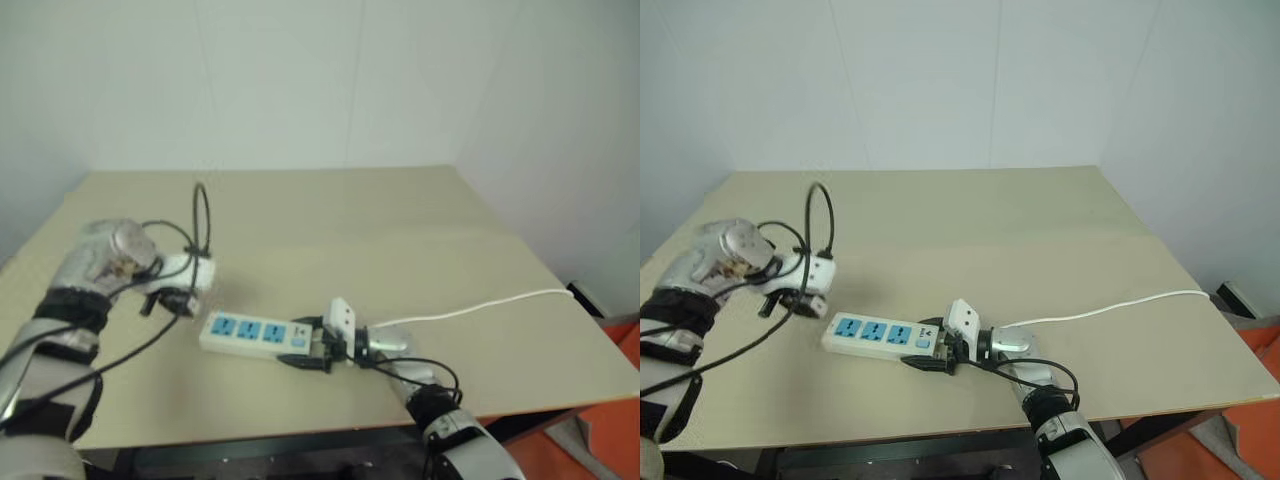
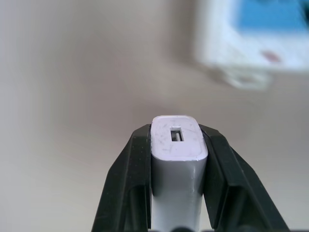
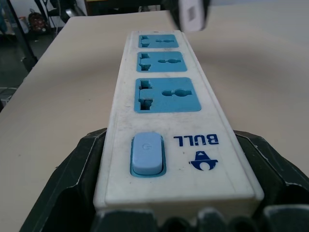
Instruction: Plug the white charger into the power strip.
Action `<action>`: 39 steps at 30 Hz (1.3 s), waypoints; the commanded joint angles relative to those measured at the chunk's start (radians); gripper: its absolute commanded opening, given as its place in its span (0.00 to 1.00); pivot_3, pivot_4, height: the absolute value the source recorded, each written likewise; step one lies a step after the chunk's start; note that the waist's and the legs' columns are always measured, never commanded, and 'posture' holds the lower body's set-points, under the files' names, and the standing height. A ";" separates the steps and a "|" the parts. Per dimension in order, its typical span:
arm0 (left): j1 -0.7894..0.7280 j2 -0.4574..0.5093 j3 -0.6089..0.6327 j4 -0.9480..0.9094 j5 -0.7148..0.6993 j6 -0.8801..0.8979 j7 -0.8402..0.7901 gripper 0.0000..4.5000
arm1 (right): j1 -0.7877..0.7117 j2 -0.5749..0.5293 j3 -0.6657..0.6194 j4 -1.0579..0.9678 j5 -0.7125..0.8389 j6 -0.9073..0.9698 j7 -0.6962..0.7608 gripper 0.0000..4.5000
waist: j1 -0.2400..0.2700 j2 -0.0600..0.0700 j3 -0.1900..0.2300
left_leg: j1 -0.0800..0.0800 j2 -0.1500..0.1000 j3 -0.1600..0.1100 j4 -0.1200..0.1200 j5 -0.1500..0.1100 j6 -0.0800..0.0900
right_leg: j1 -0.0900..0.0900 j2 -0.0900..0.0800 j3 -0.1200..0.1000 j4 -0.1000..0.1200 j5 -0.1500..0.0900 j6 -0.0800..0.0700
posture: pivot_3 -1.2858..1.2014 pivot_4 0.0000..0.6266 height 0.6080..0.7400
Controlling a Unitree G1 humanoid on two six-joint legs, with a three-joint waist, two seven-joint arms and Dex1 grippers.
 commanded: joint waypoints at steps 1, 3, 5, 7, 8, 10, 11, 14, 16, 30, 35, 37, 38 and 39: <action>-0.049 -0.009 0.092 -0.074 -0.082 0.074 0.053 0.23 | -0.028 -0.002 0.018 0.004 0.016 -0.045 0.068 0.76 | -0.004 0.000 0.000 | 0.000 0.000 0.000 0.000 0.000 0.000 | 0.000 0.000 0.000 0.000 0.000 0.000 | 0.52 0.24 1.00; -0.043 -0.024 0.130 -0.126 -0.130 0.122 0.073 0.23 | -0.044 -0.013 0.026 0.035 -0.007 -0.069 0.078 0.76 | -0.006 0.000 0.000 | 0.000 0.000 0.000 0.000 0.000 0.000 | 0.000 0.000 0.001 0.000 0.000 0.000 | 0.52 0.24 1.00; -0.022 -0.040 0.162 -0.200 -0.172 0.178 0.098 0.23 | -0.060 -0.019 0.029 0.078 -0.023 -0.086 0.071 0.76 | -0.005 0.000 0.000 | 0.001 0.000 0.000 0.000 0.000 0.000 | 0.000 0.001 0.001 0.000 0.000 0.000 | 0.52 0.24 1.00; 0.007 -0.072 0.209 -0.295 -0.235 0.245 0.136 0.23 | -0.074 -0.027 0.033 0.129 -0.045 -0.099 0.058 0.76 | -0.004 0.000 0.000 | 0.002 0.000 0.000 0.000 0.000 0.000 | 0.001 0.001 0.001 0.001 0.000 0.000 | 0.52 0.24 1.00; 0.023 -0.088 0.234 -0.346 -0.272 0.281 0.150 0.23 | -0.080 -0.031 0.034 0.154 -0.055 -0.107 0.050 0.76 | -0.003 0.000 0.000 | 0.002 0.000 0.000 0.000 0.000 0.000 | 0.002 0.001 0.001 0.001 0.000 0.000 | 0.52 0.24 1.00; 0.064 -0.120 0.286 -0.448 -0.351 0.338 0.182 0.23 | -0.090 -0.036 0.036 0.201 -0.076 -0.123 0.029 0.76 | -0.003 0.000 0.000 | 0.005 0.000 0.000 0.000 0.000 0.000 | 0.003 0.001 0.001 0.001 0.000 0.000 | 0.52 0.24 1.00; 0.094 -0.143 0.314 -0.508 -0.396 0.368 0.206 0.23 | -0.094 -0.038 0.040 0.219 -0.091 -0.133 0.014 0.76 | -0.003 0.000 0.000 | 0.005 0.000 0.000 0.000 0.000 0.000 | 0.004 0.000 0.001 0.001 0.000 0.000 | 0.52 0.24 1.00; 0.178 -0.183 0.367 -0.647 -0.506 0.428 0.242 0.23 | -0.102 -0.037 0.057 0.249 -0.119 -0.143 -0.015 0.76 | -0.005 0.000 0.000 | 0.008 0.000 0.000 0.000 0.000 0.000 | 0.006 0.001 0.002 0.001 0.000 0.000 | 0.52 0.24 1.00; 0.246 -0.202 0.387 -0.735 -0.567 0.462 0.265 0.23 | -0.104 -0.039 0.077 0.263 -0.141 -0.152 -0.026 0.76 | -0.006 0.000 0.000 | 0.010 0.000 0.000 0.000 0.000 0.000 | 0.007 0.001 0.003 0.002 0.000 0.000 | 0.52 0.24 1.00; 0.384 -0.145 0.396 -0.849 -0.715 0.535 0.313 0.23 | -0.129 -0.042 0.099 0.284 -0.125 -0.015 0.108 0.76 | -0.003 0.000 0.000 | 0.026 -0.001 0.000 -0.003 -0.002 -0.002 | 0.022 0.001 0.005 -0.001 -0.005 -0.008 | 0.52 0.24 1.00; 0.428 -0.138 0.402 -0.869 -0.760 0.528 0.304 0.23 | -0.129 -0.035 0.098 0.294 -0.131 -0.022 0.098 0.76 | -0.005 0.000 -0.001 | 0.026 -0.001 0.000 -0.003 -0.002 -0.002 | 0.022 0.002 0.005 -0.002 -0.006 -0.008 | 0.52 0.24 1.00; 0.462 -0.141 0.407 -0.869 -0.779 0.514 0.299 0.23 | -0.129 -0.033 0.098 0.297 -0.132 -0.024 0.095 0.76 | -0.004 0.000 0.000 | 0.026 -0.001 0.000 -0.004 -0.002 -0.002 | 0.022 0.002 0.005 -0.002 -0.006 -0.008 | 0.52 0.24 1.00; 0.475 -0.147 0.412 -0.868 -0.789 0.510 0.300 0.23 | -0.129 -0.033 0.098 0.298 -0.133 -0.024 0.093 0.76 | -0.004 0.000 0.000 | 0.026 -0.001 0.000 -0.004 -0.002 -0.002 | 0.022 0.002 0.005 -0.002 -0.006 -0.008 | 0.52 0.24 1.00; 0.496 -0.154 0.418 -0.868 -0.805 0.508 0.299 0.23 | -0.128 -0.032 0.099 0.298 -0.133 -0.025 0.093 0.76 | -0.004 0.000 -0.001 | 0.026 -0.001 0.000 -0.004 -0.002 -0.002 | 0.021 0.002 0.005 -0.002 -0.006 -0.008 | 0.52 0.24 1.00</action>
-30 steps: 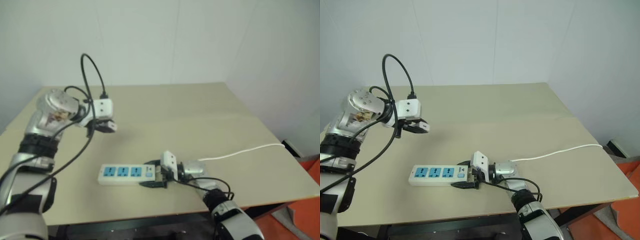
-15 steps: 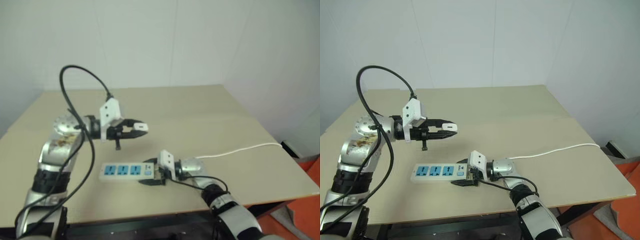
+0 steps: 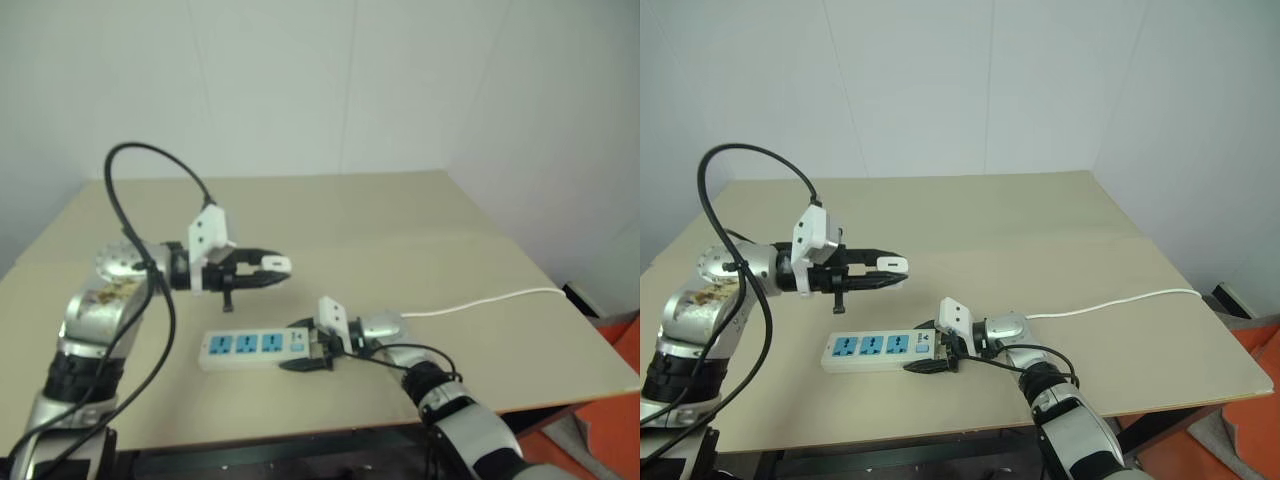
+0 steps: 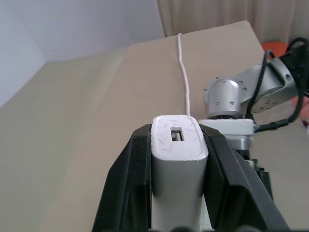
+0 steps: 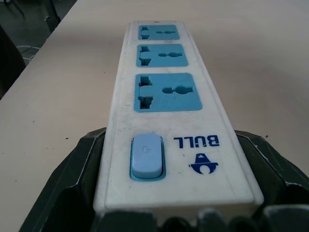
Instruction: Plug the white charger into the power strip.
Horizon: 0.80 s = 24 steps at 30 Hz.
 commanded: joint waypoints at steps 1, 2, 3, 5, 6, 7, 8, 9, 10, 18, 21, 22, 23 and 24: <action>0.042 -0.006 0.046 -0.019 -0.055 -0.037 -0.004 0.23 | 0.035 -0.006 0.045 0.063 -0.057 0.028 0.016 0.76 | 0.000 0.000 0.000 | 0.000 0.000 0.000 0.000 0.000 0.000 | 0.000 0.000 0.000 0.000 0.000 0.000 | 0.52 0.24 1.00; 0.064 -0.012 0.048 -0.011 -0.063 -0.062 -0.019 0.23 | 0.034 -0.005 0.045 0.064 -0.057 0.029 0.015 0.76 | 0.000 0.000 0.000 | 0.000 0.000 0.000 0.000 0.000 0.000 | 0.000 0.000 0.000 0.000 0.000 0.000 | 0.52 0.24 1.00; 0.082 -0.014 0.051 -0.005 -0.076 -0.072 -0.033 0.23 | 0.034 -0.005 0.045 0.063 -0.057 0.030 0.015 0.76 | 0.000 0.000 0.000 | 0.000 0.000 0.000 0.000 0.000 0.000 | 0.000 0.000 0.000 0.000 0.000 0.000 | 0.52 0.24 1.00; 0.105 -0.024 0.056 0.012 -0.099 -0.092 -0.050 0.23 | 0.034 -0.006 0.044 0.063 -0.057 0.030 0.015 0.76 | 0.001 0.000 0.000 | 0.000 0.000 0.000 -0.001 0.000 0.000 | 0.000 0.000 0.000 0.000 0.000 -0.001 | 0.52 0.24 1.00; 0.113 -0.036 0.061 0.028 -0.109 -0.108 -0.054 0.23 | 0.034 -0.006 0.044 0.064 -0.057 0.030 0.014 0.76 | 0.001 0.000 0.000 | 0.000 0.000 0.000 -0.001 0.000 0.000 | 0.000 0.000 0.000 0.000 0.000 -0.001 | 0.52 0.24 1.00; 0.118 -0.047 0.064 0.045 -0.122 -0.112 -0.055 0.23 | 0.034 -0.006 0.045 0.066 -0.059 0.029 0.014 0.76 | 0.001 0.000 0.000 | 0.000 0.000 0.000 -0.001 0.000 -0.001 | 0.000 0.000 0.000 0.000 0.000 -0.001 | 0.52 0.24 1.00; 0.122 -0.055 0.065 0.062 -0.133 -0.112 -0.061 0.23 | 0.033 -0.006 0.046 0.068 -0.059 0.029 0.014 0.76 | 0.001 0.000 0.000 | 0.000 0.000 0.000 -0.002 -0.002 -0.003 | 0.000 0.000 0.000 0.000 0.000 -0.001 | 0.52 0.24 1.00; 0.125 -0.059 0.064 0.074 -0.139 -0.114 -0.068 0.23 | 0.033 -0.006 0.046 0.069 -0.060 0.030 0.014 0.76 | 0.001 0.000 0.000 | 0.000 0.000 0.000 -0.002 -0.002 -0.003 | 0.000 0.000 0.000 0.000 0.000 -0.001 | 0.52 0.24 1.00; 0.129 -0.061 0.062 0.087 -0.144 -0.114 -0.079 0.23 | 0.033 -0.006 0.046 0.069 -0.060 0.031 0.015 0.76 | 0.000 0.000 0.000 | 0.000 0.000 0.000 -0.002 -0.002 -0.003 | 0.000 0.000 0.000 -0.001 0.000 -0.001 | 0.52 0.24 1.00; 0.149 -0.059 0.033 0.166 -0.185 -0.082 -0.172 0.23 | 0.039 -0.007 0.046 0.066 -0.058 0.035 0.019 0.76 | 0.001 0.000 0.000 | 0.001 0.000 0.000 -0.004 -0.002 -0.003 | 0.000 0.000 0.000 -0.002 -0.001 -0.001 | 0.52 0.24 1.00; 0.145 -0.066 0.007 0.199 -0.167 -0.100 -0.205 0.23 | 0.041 -0.008 0.046 0.064 -0.057 0.038 0.021 0.76 | 0.000 0.000 0.000 | 0.001 0.000 0.000 -0.005 -0.004 -0.007 | 0.000 0.000 0.000 -0.004 -0.001 -0.001 | 0.52 0.24 1.00; 0.141 -0.074 -0.001 0.210 -0.159 -0.110 -0.206 0.23 | 0.041 -0.007 0.045 0.063 -0.056 0.040 0.021 0.76 | 0.000 0.000 0.000 | 0.001 0.000 0.000 -0.005 -0.004 -0.007 | 0.000 0.000 0.000 -0.005 -0.001 -0.001 | 0.52 0.24 1.00; 0.136 -0.082 -0.009 0.220 -0.152 -0.123 -0.212 0.23 | 0.043 -0.007 0.044 0.061 -0.054 0.042 0.021 0.76 | 0.000 0.000 0.000 | 0.001 0.000 0.000 -0.005 -0.004 -0.007 | 0.000 0.000 0.000 -0.005 -0.001 -0.001 | 0.52 0.24 1.00; 0.132 -0.085 -0.016 0.228 -0.146 -0.130 -0.219 0.23 | 0.044 -0.008 0.043 0.060 -0.054 0.043 0.021 0.76 | 0.000 0.000 0.000 | 0.001 0.000 0.000 -0.006 -0.004 -0.007 | 0.000 0.000 0.000 -0.006 -0.001 -0.001 | 0.52 0.24 1.00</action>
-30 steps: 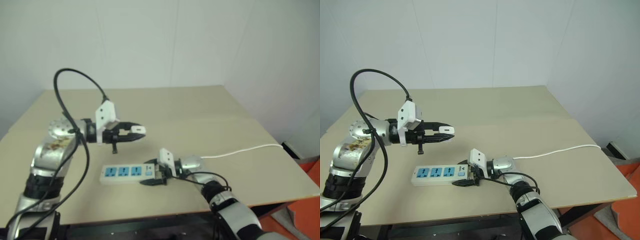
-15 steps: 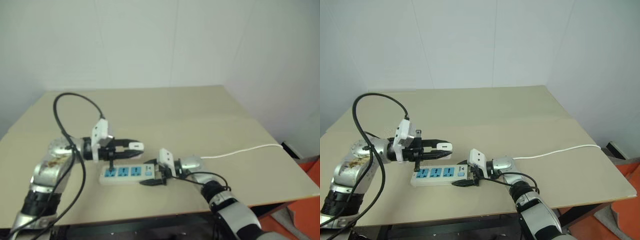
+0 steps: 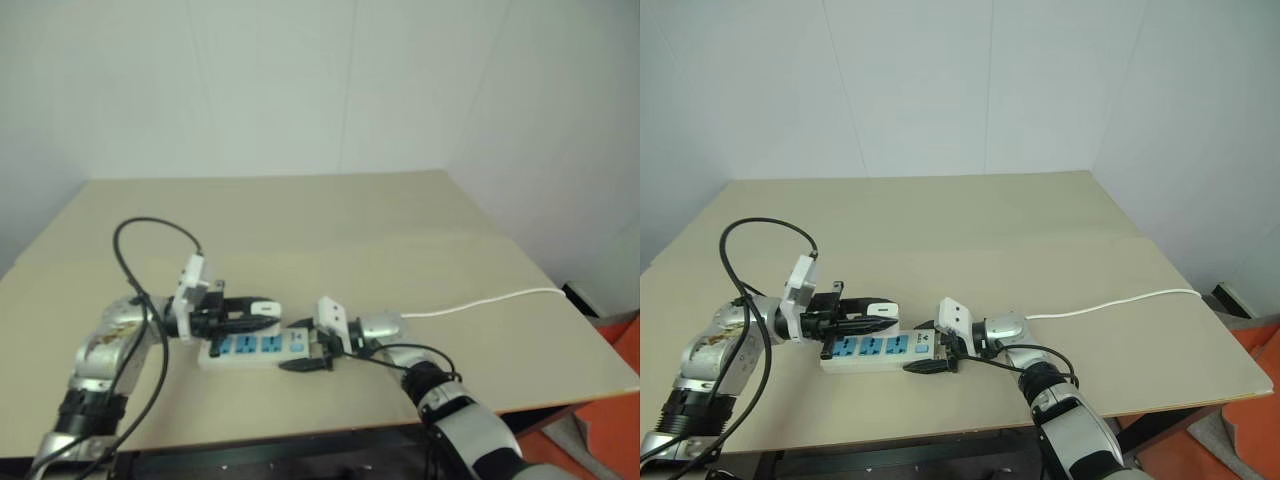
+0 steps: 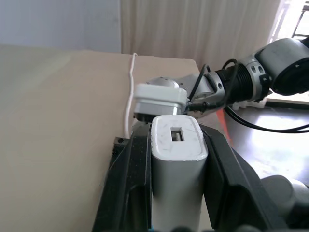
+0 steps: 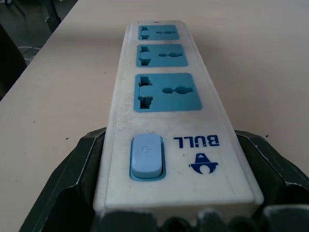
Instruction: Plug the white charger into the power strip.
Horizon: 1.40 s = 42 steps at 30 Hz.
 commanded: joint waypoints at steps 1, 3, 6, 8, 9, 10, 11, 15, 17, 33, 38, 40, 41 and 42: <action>-0.020 -0.015 -0.021 0.017 0.015 -0.041 -0.024 0.23 | 0.045 -0.010 0.044 0.055 -0.053 0.044 0.018 0.76 | 0.000 0.000 0.000 | 0.000 0.000 0.000 0.000 0.000 0.000 | 0.000 0.000 0.000 0.000 0.000 0.000 | 0.52 0.24 1.00; -0.024 -0.022 -0.031 0.037 0.033 -0.063 -0.030 0.23 | 0.048 -0.010 0.043 0.052 -0.053 0.045 0.018 0.76 | -0.001 0.000 0.000 | 0.000 0.000 0.000 -0.001 0.000 0.000 | 0.000 0.000 0.000 -0.001 0.000 0.000 | 0.52 0.24 1.00; -0.035 -0.026 -0.042 0.074 0.050 -0.084 -0.044 0.23 | 0.055 -0.012 0.040 0.042 -0.049 0.050 0.016 0.76 | -0.001 0.000 0.000 | 0.000 0.000 0.000 -0.002 0.000 0.000 | 0.000 0.000 0.000 -0.002 0.000 0.000 | 0.52 0.24 1.00; -0.041 -0.030 -0.047 0.107 0.067 -0.111 -0.052 0.23 | 0.060 -0.015 0.040 0.036 -0.049 0.052 0.015 0.76 | 0.000 0.000 0.000 | 0.000 0.000 0.000 -0.003 0.000 0.000 | 0.000 0.000 0.000 -0.003 0.000 0.000 | 0.52 0.24 1.00; -0.044 -0.034 -0.048 0.122 0.076 -0.126 -0.052 0.23 | 0.062 -0.016 0.039 0.033 -0.049 0.053 0.014 0.76 | 0.000 0.000 0.000 | 0.000 0.000 0.000 -0.004 0.000 0.000 | 0.000 0.000 0.000 -0.003 0.000 0.000 | 0.52 0.24 1.00; -0.045 -0.037 -0.049 0.130 0.081 -0.136 -0.052 0.23 | 0.065 -0.017 0.039 0.030 -0.048 0.054 0.014 0.76 | 0.000 0.000 0.000 | 0.000 0.000 0.000 -0.004 0.000 0.000 | 0.000 0.000 0.000 -0.004 0.000 0.000 | 0.52 0.24 1.00; -0.047 -0.039 -0.050 0.139 0.085 -0.141 -0.052 0.23 | 0.066 -0.018 0.039 0.029 -0.048 0.056 0.014 0.76 | 0.000 0.000 0.000 | 0.000 0.000 0.000 -0.004 0.000 0.000 | 0.000 0.000 0.000 -0.004 0.000 0.000 | 0.52 0.24 1.00; -0.051 -0.045 -0.063 0.162 0.103 -0.157 -0.067 0.23 | 0.073 -0.023 0.038 0.019 -0.048 0.060 0.014 0.76 | 0.000 0.000 0.000 | 0.000 0.000 0.000 -0.005 0.001 0.001 | 0.000 0.000 0.000 -0.004 0.000 0.000 | 0.52 0.24 1.00; -0.054 -0.052 -0.066 0.175 0.108 -0.166 -0.068 0.23 | 0.076 -0.025 0.038 0.014 -0.048 0.062 0.014 0.76 | 0.000 0.000 0.000 | 0.000 0.000 0.000 -0.005 0.000 0.001 | 0.000 0.000 0.000 -0.004 0.000 0.000 | 0.52 0.24 1.00; -0.070 -0.091 -0.072 0.251 0.146 -0.233 -0.076 0.23 | 0.094 -0.040 0.035 -0.020 -0.045 0.083 0.012 0.76 | 0.003 0.000 0.000 | -0.001 0.000 0.000 -0.005 0.000 0.000 | 0.000 0.000 0.000 -0.006 0.000 0.000 | 0.52 0.24 1.00; -0.077 -0.103 -0.072 0.274 0.152 -0.249 -0.073 0.23 | 0.101 -0.044 0.037 -0.031 -0.044 0.088 0.013 0.76 | 0.004 0.000 0.000 | -0.001 0.000 0.000 -0.005 0.000 0.000 | 0.000 0.000 -0.001 -0.006 0.000 0.000 | 0.52 0.24 1.00; -0.074 -0.105 -0.074 0.278 0.154 -0.249 -0.075 0.23 | 0.102 -0.046 0.038 -0.033 -0.043 0.090 0.013 0.76 | 0.005 0.000 0.000 | -0.001 0.000 0.000 -0.005 0.000 0.000 | 0.000 0.000 -0.001 -0.006 0.000 0.000 | 0.52 0.24 1.00; -0.072 -0.106 -0.075 0.279 0.155 -0.251 -0.075 0.23 | 0.103 -0.047 0.038 -0.034 -0.042 0.090 0.013 0.76 | 0.005 0.000 0.000 | -0.001 0.000 0.000 -0.005 0.000 0.000 | 0.000 0.000 -0.001 -0.006 0.000 0.000 | 0.52 0.24 1.00; -0.068 -0.106 -0.077 0.281 0.157 -0.250 -0.076 0.23 | 0.103 -0.048 0.038 -0.035 -0.042 0.091 0.013 0.76 | 0.005 0.000 0.000 | -0.001 0.000 0.000 -0.005 0.000 0.000 | 0.000 0.000 -0.001 -0.006 0.000 0.000 | 0.52 0.24 1.00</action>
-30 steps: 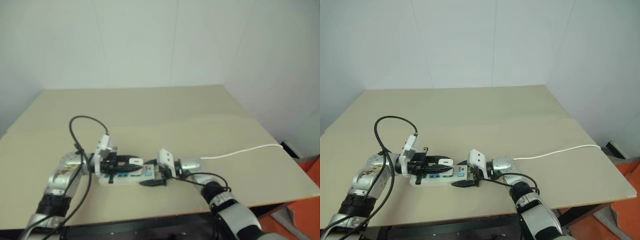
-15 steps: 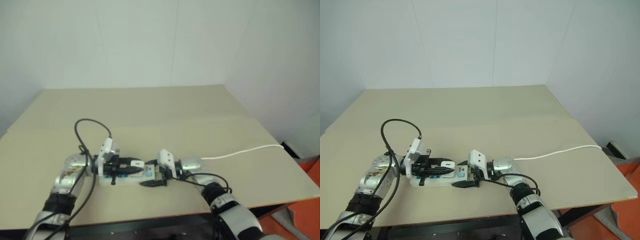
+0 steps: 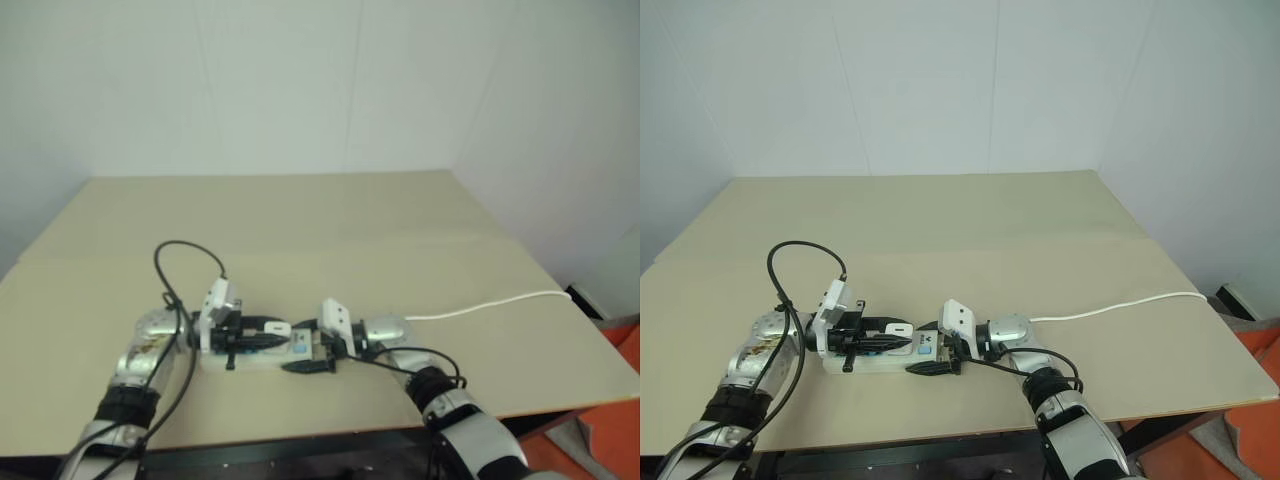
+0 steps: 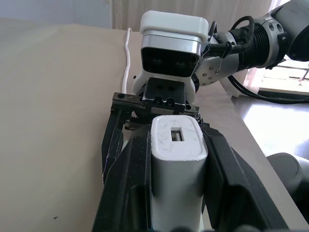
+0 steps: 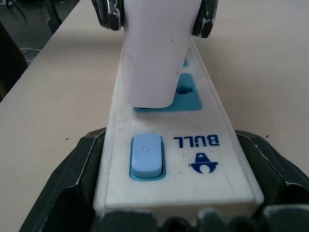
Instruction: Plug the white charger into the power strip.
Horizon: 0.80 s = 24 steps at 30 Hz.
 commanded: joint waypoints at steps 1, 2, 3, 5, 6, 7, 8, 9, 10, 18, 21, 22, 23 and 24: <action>-0.007 -0.002 -0.007 0.004 0.015 -0.015 0.003 0.23 | 0.051 -0.028 0.040 0.055 -0.048 0.059 0.014 0.76 | 0.000 0.000 0.000 | 0.000 0.000 0.000 0.000 0.000 0.000 | 0.000 0.000 0.000 0.000 0.000 0.000 | 0.52 0.24 1.00; 0.001 -0.001 -0.010 0.012 0.021 -0.020 0.003 0.23 | 0.051 -0.029 0.040 0.055 -0.048 0.059 0.014 0.76 | 0.000 0.000 0.000 | 0.000 0.000 0.000 0.000 0.000 0.000 | 0.000 0.000 0.000 0.000 0.000 0.000 | 0.52 0.24 1.00; 0.011 0.002 -0.013 0.020 0.028 -0.026 0.000 0.23 | 0.051 -0.029 0.041 0.055 -0.049 0.059 0.014 0.76 | 0.000 0.000 0.000 | 0.000 0.000 0.000 0.000 0.000 0.000 | 0.000 0.000 0.000 0.000 0.000 0.000 | 0.52 0.24 1.00; 0.030 0.001 -0.017 0.042 0.044 -0.047 0.005 0.23 | 0.050 -0.028 0.041 0.055 -0.049 0.060 0.013 0.76 | 0.000 0.000 0.000 | 0.000 0.000 0.000 0.000 0.000 0.000 | 0.000 0.000 0.000 0.000 0.000 0.000 | 0.52 0.24 1.00; 0.040 0.000 -0.018 0.049 0.049 -0.055 0.008 0.23 | 0.050 -0.028 0.041 0.055 -0.048 0.061 0.014 0.76 | 0.000 0.001 -0.001 | 0.000 0.000 0.000 0.000 0.000 0.000 | 0.000 0.000 0.000 -0.001 0.000 0.000 | 0.52 0.24 1.00; 0.047 0.000 -0.018 0.055 0.052 -0.061 0.014 0.23 | 0.051 -0.028 0.041 0.054 -0.048 0.061 0.015 0.76 | 0.000 0.001 -0.002 | 0.000 0.000 0.000 0.000 0.000 0.000 | 0.000 0.000 0.000 -0.001 0.000 0.000 | 0.52 0.24 1.00; 0.054 0.001 -0.019 0.061 0.054 -0.071 0.013 0.23 | 0.051 -0.029 0.042 0.054 -0.048 0.061 0.016 0.76 | 0.000 0.002 -0.003 | 0.000 0.000 0.000 0.000 0.000 0.000 | 0.000 0.000 0.000 -0.001 0.000 0.000 | 0.52 0.24 1.00; 0.059 0.003 -0.019 0.065 0.055 -0.078 0.013 0.23 | 0.052 -0.030 0.042 0.052 -0.048 0.063 0.018 0.76 | 0.000 0.004 -0.004 | 0.000 0.000 0.000 0.000 0.000 0.000 | 0.000 0.000 0.000 -0.001 0.000 0.000 | 0.52 0.24 1.00; 0.064 0.005 -0.018 0.069 0.055 -0.082 0.015 0.23 | 0.053 -0.031 0.043 0.050 -0.048 0.064 0.019 0.76 | 0.000 0.004 -0.005 | 0.000 0.000 0.000 0.000 0.000 0.000 | 0.000 0.000 0.000 -0.001 0.000 0.000 | 0.52 0.24 1.00; 0.084 0.026 -0.015 0.098 0.065 -0.117 0.015 0.23 | 0.056 -0.046 0.047 0.043 -0.047 0.069 0.034 0.76 | 0.000 0.009 -0.013 | 0.000 0.000 0.000 -0.001 -0.001 0.000 | 0.000 0.000 -0.001 -0.001 -0.002 0.000 | 0.52 0.24 1.00; 0.097 0.037 -0.016 0.109 0.071 -0.129 0.011 0.23 | 0.054 -0.051 0.048 0.039 -0.047 0.073 0.041 0.76 | 0.000 0.011 -0.015 | 0.000 0.000 0.000 -0.001 -0.001 0.000 | 0.000 0.000 -0.001 -0.001 -0.002 0.000 | 0.52 0.24 1.00; 0.101 0.041 -0.016 0.114 0.075 -0.137 0.009 0.23 | 0.053 -0.052 0.048 0.039 -0.047 0.073 0.041 0.76 | 0.000 0.011 -0.016 | 0.000 0.000 0.000 -0.001 -0.001 0.000 | 0.000 0.000 -0.001 -0.001 -0.002 0.000 | 0.52 0.24 1.00; 0.105 0.046 -0.016 0.118 0.078 -0.142 0.008 0.23 | 0.052 -0.053 0.049 0.040 -0.047 0.072 0.041 0.76 | 0.000 0.012 -0.016 | 0.000 0.000 0.000 -0.001 -0.001 0.000 | 0.000 0.000 -0.001 -0.001 -0.002 0.000 | 0.52 0.24 1.00; 0.108 0.050 -0.017 0.121 0.078 -0.144 0.008 0.23 | 0.051 -0.054 0.049 0.040 -0.046 0.073 0.042 0.76 | 0.000 0.011 -0.017 | 0.000 0.000 0.000 -0.001 -0.001 0.000 | 0.000 -0.001 -0.001 -0.001 -0.003 0.000 | 0.52 0.24 1.00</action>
